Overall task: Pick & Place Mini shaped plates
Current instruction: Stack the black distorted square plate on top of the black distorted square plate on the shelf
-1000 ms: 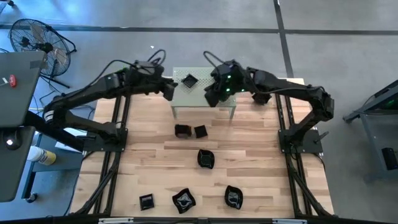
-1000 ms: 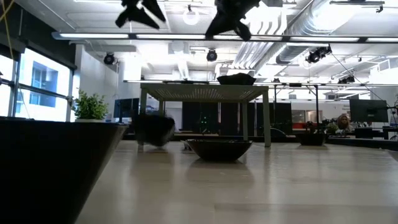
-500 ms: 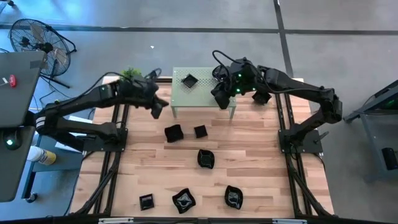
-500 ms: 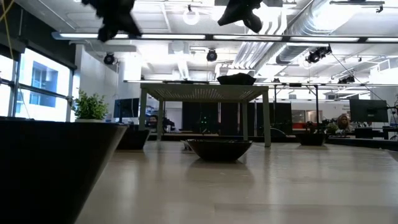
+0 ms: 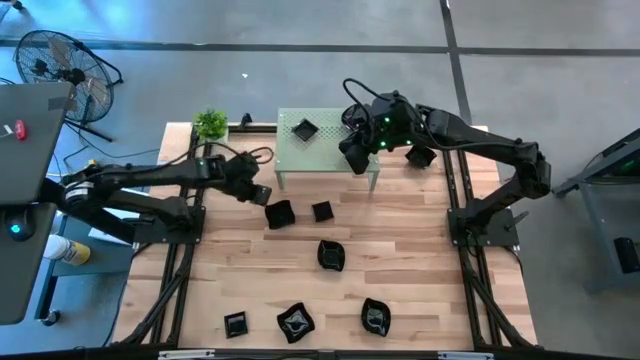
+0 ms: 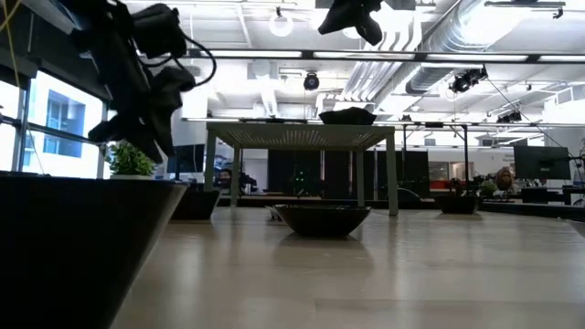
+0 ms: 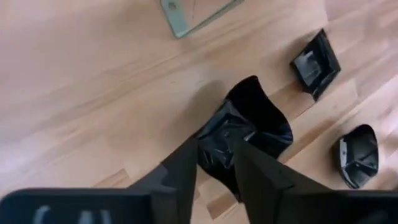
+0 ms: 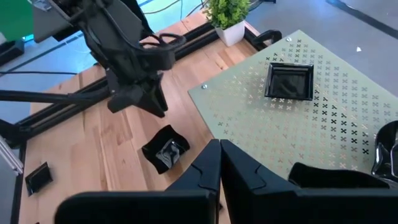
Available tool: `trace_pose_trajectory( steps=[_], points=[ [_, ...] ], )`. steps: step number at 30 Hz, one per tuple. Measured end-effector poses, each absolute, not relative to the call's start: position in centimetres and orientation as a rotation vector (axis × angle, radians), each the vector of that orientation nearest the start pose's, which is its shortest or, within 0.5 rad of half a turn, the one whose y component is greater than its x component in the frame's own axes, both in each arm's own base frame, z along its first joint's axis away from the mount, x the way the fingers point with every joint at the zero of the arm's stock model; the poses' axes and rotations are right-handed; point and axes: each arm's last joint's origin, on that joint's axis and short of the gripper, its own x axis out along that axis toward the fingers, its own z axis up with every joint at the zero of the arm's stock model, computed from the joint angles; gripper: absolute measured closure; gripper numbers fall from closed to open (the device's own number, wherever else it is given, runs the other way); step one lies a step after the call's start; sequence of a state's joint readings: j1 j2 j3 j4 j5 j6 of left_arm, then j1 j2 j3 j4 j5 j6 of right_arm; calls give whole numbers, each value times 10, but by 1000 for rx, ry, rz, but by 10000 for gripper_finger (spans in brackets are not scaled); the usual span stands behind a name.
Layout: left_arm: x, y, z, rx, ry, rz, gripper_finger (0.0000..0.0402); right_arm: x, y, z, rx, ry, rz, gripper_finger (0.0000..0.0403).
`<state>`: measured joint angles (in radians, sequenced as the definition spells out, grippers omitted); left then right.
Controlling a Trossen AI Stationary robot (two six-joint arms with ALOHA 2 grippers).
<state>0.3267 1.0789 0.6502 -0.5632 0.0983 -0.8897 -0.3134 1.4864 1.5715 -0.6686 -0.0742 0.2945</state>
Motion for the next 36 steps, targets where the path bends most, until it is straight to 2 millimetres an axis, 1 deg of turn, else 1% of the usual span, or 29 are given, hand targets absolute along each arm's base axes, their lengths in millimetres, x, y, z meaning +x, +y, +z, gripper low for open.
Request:
trace_pose_trajectory(
  steps=[2,5,10,13,16,19,22,27,29,31,33,36],
  points=[
    [189,61,203,-1037,824,645,275,303,-96,394,390,538,-314,401],
    [188,61,192,-1074,872,687,261,303,-96,394,390,538,-314,399],
    [190,60,179,-1138,910,673,259,303,-96,394,390,537,-314,401],
    [192,60,173,-1163,883,644,259,303,-96,394,386,535,-314,401],
    [189,58,165,-1186,894,649,262,303,-96,394,377,534,-327,399],
    [188,58,158,-1205,885,645,280,303,-96,394,376,530,-327,400],
    [185,57,152,-1209,886,644,315,303,-96,394,376,530,-328,401],
    [184,56,150,-1212,876,636,384,303,-97,394,376,531,-329,397],
    [186,57,150,-1213,859,628,396,303,-97,394,376,531,-329,397],
    [186,57,153,-1230,841,628,394,303,-97,394,376,531,-329,397],
    [186,57,160,-1247,818,621,397,303,-97,394,381,531,-331,400],
    [185,56,180,-1260,761,594,399,302,-96,394,386,536,-329,401]
  ],
)
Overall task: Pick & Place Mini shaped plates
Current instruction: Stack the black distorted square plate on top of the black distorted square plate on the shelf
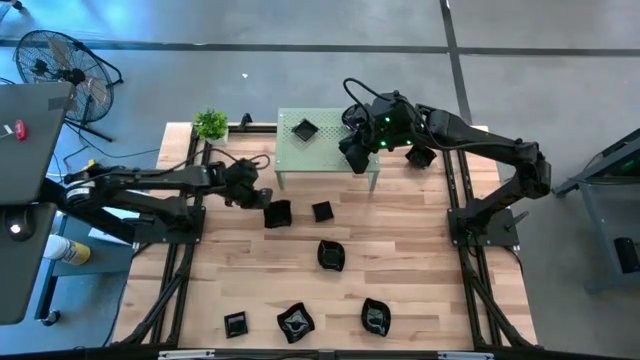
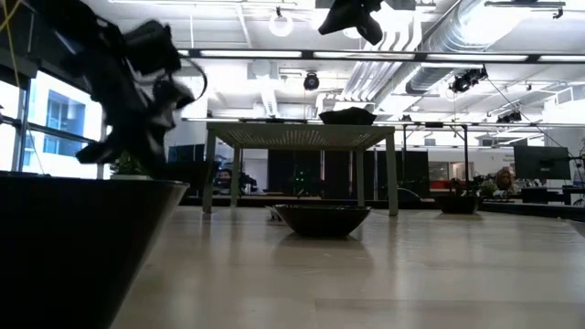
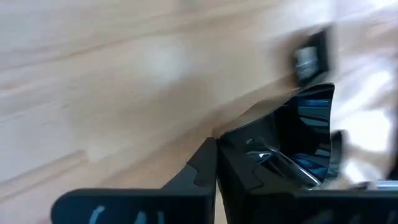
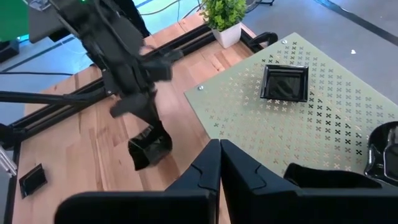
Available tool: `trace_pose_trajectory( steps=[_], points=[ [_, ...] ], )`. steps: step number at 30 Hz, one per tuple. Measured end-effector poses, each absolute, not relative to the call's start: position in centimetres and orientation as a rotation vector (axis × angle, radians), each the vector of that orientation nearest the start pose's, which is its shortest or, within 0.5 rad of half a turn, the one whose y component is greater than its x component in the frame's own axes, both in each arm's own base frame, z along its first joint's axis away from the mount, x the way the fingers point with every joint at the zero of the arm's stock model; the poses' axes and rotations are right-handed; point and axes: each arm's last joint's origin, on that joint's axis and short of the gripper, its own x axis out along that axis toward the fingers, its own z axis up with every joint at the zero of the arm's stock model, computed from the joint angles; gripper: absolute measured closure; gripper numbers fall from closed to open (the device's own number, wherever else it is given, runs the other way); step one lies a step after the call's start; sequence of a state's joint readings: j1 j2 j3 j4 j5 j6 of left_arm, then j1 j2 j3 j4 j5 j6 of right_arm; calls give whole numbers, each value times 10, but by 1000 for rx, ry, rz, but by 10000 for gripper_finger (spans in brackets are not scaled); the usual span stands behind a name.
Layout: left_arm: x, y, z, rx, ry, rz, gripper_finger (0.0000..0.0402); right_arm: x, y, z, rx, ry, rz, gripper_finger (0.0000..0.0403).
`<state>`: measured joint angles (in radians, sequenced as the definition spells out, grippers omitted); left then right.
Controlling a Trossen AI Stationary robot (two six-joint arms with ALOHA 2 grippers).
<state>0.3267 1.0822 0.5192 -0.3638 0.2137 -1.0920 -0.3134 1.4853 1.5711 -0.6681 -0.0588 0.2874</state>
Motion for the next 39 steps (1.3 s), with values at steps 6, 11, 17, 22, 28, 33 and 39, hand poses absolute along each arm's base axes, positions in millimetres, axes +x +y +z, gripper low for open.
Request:
trace_pose_trajectory(
  steps=[6,11,17,22,28,33,39],
  points=[
    [172,54,244,-1252,568,606,400,302,-96,393,414,541,-330,395],
    [161,55,297,-1201,395,687,400,303,-93,394,442,532,-336,393],
    [174,65,331,-1053,313,813,401,319,-89,395,470,442,-327,366],
    [203,76,339,-963,341,849,401,341,-90,381,490,428,-317,318],
    [228,85,349,-909,304,812,401,360,-87,363,427,449,-362,285],
    [231,86,353,-896,294,799,401,361,-87,363,391,439,-447,293],
    [232,86,355,-890,280,790,402,364,-89,362,400,426,-428,323]
  ],
)
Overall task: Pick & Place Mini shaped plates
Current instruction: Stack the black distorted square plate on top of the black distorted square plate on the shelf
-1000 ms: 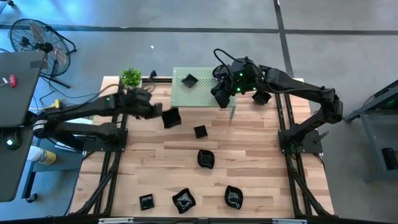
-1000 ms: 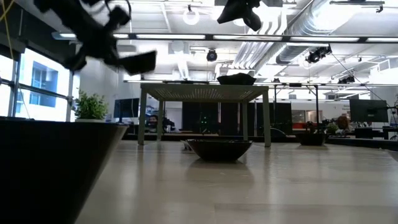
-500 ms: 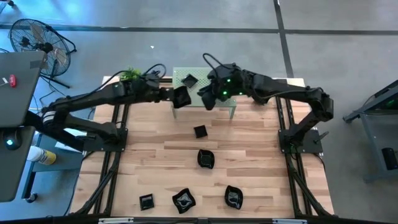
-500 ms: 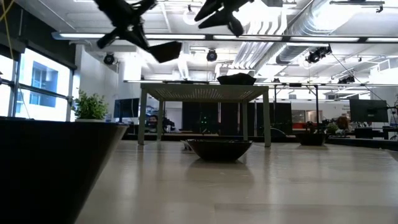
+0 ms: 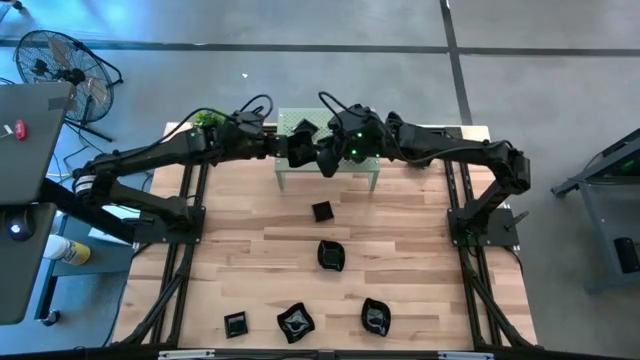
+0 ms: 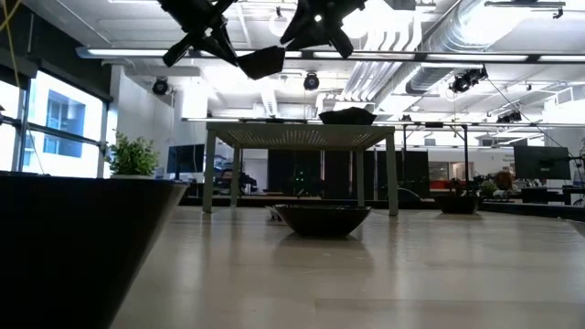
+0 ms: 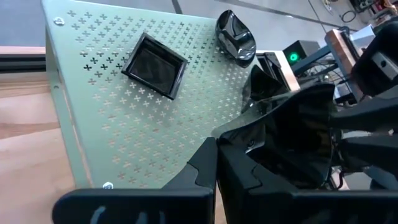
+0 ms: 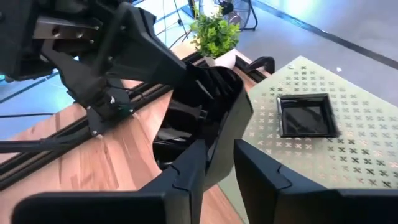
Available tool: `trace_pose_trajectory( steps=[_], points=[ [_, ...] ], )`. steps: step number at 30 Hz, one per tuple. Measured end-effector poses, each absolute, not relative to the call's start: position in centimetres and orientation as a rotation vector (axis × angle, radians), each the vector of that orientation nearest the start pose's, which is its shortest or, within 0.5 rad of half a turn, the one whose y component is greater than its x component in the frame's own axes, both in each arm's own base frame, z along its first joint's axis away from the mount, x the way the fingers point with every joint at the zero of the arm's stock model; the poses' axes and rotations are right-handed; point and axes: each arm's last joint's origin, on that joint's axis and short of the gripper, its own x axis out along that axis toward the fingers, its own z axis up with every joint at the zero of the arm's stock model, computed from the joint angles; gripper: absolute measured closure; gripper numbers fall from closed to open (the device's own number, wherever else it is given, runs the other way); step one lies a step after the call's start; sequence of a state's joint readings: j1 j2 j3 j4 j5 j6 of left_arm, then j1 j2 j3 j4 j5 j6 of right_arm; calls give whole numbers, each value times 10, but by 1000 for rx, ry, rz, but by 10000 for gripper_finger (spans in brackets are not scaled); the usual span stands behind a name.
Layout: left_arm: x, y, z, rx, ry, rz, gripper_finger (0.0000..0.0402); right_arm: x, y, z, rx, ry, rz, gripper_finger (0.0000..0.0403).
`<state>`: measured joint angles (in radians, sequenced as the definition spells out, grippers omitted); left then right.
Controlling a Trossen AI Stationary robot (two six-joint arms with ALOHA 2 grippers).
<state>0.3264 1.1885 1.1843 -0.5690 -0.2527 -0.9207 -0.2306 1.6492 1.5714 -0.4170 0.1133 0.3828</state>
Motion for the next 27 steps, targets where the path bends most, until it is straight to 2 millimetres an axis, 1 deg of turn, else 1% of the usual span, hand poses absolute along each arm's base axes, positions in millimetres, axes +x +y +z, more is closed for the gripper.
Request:
trace_pose_trajectory(
  steps=[3,6,11,14,17,18,20,24,27],
  points=[
    [232,86,355,-890,280,790,401,367,-89,358,411,433,-430,326],
    [232,86,355,-890,280,791,401,368,-89,357,429,427,-433,318],
    [234,84,357,-882,270,776,401,374,-91,348,437,453,-443,311],
    [234,83,358,-859,263,768,401,375,-91,346,440,461,-445,331],
    [235,82,359,-859,258,763,397,374,-92,346,434,454,-469,371],
    [235,82,359,-860,259,760,392,373,-93,347,431,452,-481,385],
    [234,82,360,-854,261,748,380,372,-93,347,426,452,-496,396],
    [230,80,365,-816,275,723,341,368,-97,353,461,430,-483,390],
    [224,78,378,-776,259,710,308,363,-103,356,479,431,-479,399]
  ],
)
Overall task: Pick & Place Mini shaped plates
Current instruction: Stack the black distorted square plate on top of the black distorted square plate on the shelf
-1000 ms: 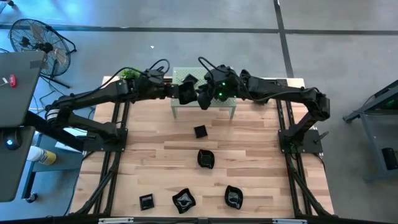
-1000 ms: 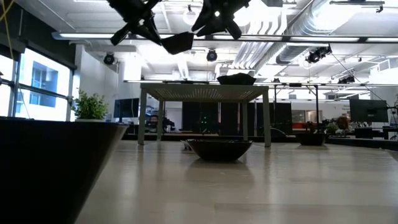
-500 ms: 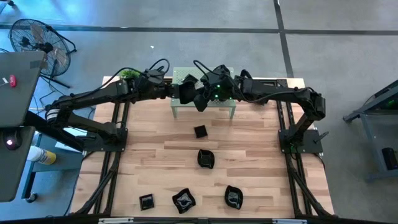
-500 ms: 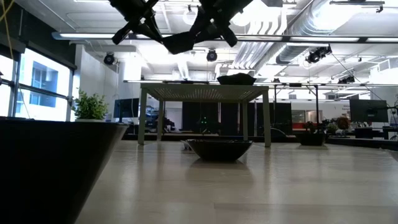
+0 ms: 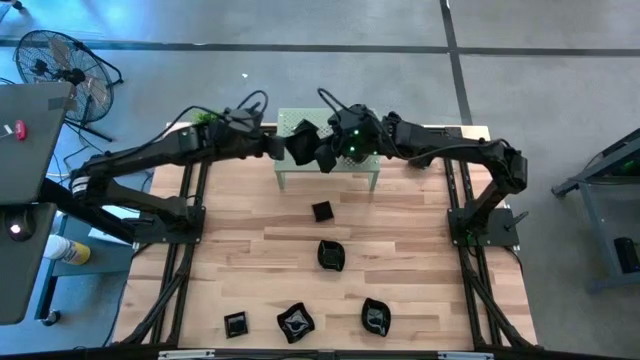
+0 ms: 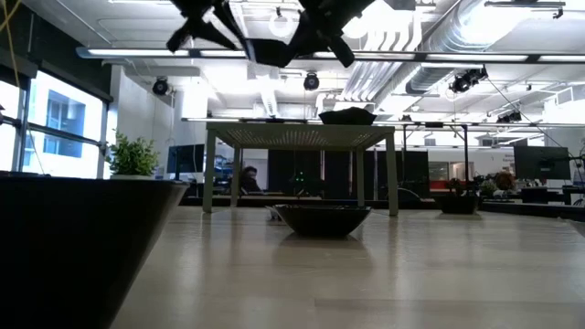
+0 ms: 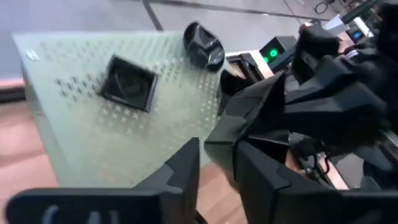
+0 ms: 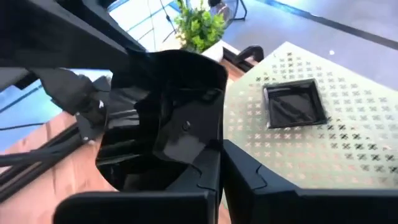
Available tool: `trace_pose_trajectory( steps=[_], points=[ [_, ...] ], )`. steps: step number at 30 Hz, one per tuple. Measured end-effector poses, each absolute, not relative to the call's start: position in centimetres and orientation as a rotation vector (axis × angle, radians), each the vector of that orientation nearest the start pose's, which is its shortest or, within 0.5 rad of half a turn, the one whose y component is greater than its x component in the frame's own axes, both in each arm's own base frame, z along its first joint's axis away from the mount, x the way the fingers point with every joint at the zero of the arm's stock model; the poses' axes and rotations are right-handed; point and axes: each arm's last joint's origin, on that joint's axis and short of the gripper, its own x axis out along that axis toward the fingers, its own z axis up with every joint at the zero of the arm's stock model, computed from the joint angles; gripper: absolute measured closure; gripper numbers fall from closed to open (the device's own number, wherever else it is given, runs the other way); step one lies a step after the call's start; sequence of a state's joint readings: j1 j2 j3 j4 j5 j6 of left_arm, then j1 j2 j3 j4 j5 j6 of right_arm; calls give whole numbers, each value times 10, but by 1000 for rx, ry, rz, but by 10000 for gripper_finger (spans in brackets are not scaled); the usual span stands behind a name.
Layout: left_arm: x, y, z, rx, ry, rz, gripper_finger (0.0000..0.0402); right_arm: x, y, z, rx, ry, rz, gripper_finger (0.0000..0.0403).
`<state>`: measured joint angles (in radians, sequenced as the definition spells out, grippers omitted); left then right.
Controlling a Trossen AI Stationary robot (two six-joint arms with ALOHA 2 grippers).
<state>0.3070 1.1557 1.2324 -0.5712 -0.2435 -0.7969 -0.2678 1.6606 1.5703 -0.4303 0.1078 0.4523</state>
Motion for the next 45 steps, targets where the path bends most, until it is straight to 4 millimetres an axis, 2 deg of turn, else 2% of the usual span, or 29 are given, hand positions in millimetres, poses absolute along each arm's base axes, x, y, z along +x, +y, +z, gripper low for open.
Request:
trace_pose_trajectory(
  steps=[4,8,12,14,16,22,25,29,35,45],
  points=[
    [211,76,399,-677,224,726,278,345,-115,366,527,434,-476,397],
    [195,71,416,-587,166,695,279,318,-130,376,537,488,-504,400],
    [183,67,419,-516,150,658,327,287,-149,378,574,589,-462,397],
    [183,66,412,-480,154,614,370,275,-159,373,565,666,-457,398],
    [185,64,405,-468,121,538,392,267,-169,365,534,747,-453,400],
    [197,65,372,-462,30,404,394,259,-189,355,476,800,-359,398],
    [200,65,356,-492,57,387,398,259,-197,348,443,828,-341,399],
    [202,65,345,-519,90,390,399,261,-203,338,422,872,-314,400],
    [201,65,341,-523,117,390,401,265,-209,327,392,925,-296,395],
    [200,65,337,-521,161,402,401,265,-210,325,350,949,-324,395]
  ],
)
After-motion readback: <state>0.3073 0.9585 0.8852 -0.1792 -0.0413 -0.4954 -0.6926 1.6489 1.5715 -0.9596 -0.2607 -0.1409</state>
